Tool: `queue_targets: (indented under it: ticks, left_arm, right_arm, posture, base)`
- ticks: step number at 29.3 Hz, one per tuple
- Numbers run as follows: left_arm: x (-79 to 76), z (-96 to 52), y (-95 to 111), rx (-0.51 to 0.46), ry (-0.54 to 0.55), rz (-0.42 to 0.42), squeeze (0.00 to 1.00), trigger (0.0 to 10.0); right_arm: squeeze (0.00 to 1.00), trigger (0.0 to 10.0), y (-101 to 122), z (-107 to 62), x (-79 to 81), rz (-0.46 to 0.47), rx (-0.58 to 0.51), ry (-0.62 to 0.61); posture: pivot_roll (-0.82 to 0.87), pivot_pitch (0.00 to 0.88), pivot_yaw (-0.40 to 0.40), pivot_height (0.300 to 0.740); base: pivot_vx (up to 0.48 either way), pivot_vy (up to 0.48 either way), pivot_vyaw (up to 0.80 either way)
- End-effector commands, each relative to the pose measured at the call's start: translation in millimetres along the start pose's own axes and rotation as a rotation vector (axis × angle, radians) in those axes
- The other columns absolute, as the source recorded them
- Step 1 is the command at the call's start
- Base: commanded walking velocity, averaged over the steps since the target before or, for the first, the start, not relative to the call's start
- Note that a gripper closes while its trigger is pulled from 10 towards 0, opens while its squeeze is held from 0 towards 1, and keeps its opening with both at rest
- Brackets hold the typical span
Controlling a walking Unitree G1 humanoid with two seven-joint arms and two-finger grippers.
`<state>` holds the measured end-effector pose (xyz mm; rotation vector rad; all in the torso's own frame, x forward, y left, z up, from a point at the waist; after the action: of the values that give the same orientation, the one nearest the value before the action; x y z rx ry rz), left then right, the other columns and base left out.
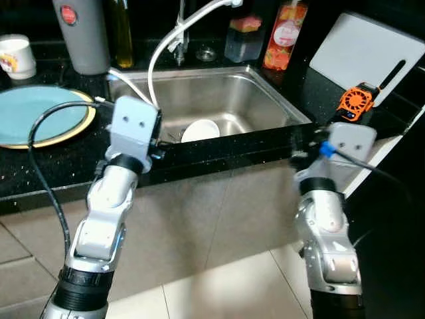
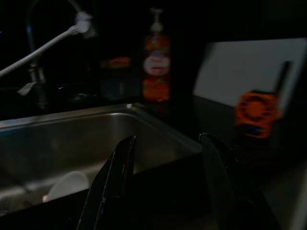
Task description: Kitchen organization
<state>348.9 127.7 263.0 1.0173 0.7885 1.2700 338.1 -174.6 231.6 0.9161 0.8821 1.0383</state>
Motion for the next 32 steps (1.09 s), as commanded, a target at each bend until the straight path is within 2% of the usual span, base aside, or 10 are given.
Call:
queue_targets:
  ticks: [1, 23, 32]
  left_arm:
    - [-0.8, -1.4, -4.3, 0.018, -0.001, 0.002, 0.00, 10.0]
    - [-0.1, -1.0, -6.3, 0.026, 0.003, 0.000, 0.00, 10.0]
    - [-1.0, 2.0, -8.0, 0.059, 0.015, -0.030, 0.00, 10.0]
  right_arm:
    - [0.00, 10.0, 0.3, -0.2, -0.4, -0.002, 0.000, -0.001]
    - [0.00, 10.0, 0.9, 0.3, 0.7, -0.003, -0.003, 0.002]
    - [0.00, 10.0, 3.5, 2.2, 4.3, -0.030, -0.006, 0.017]
  posture:
    - [0.19, 0.039, -0.055, 0.740]
    - [0.19, 0.041, -0.057, 0.740]
    - [0.19, 0.044, -0.057, 0.740]
  base:
    - [0.266, 0.000, 0.00]
    - [0.024, 0.000, 0.00]
    - [0.000, 0.000, 0.00]
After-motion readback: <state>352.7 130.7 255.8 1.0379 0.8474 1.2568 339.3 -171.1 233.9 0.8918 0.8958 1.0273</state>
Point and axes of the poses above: a point about 5 cm out from each wrist's last joint towards the gripper, its own z axis pointing out of the wrist towards the gripper, its own y axis along the axis of the wrist's last joint, x = y × z, the point moved 5 cm from there along z, pointing out of the wrist towards the gripper, and after that the axes turned 14 degrees about -z, right-handed, at the moved point
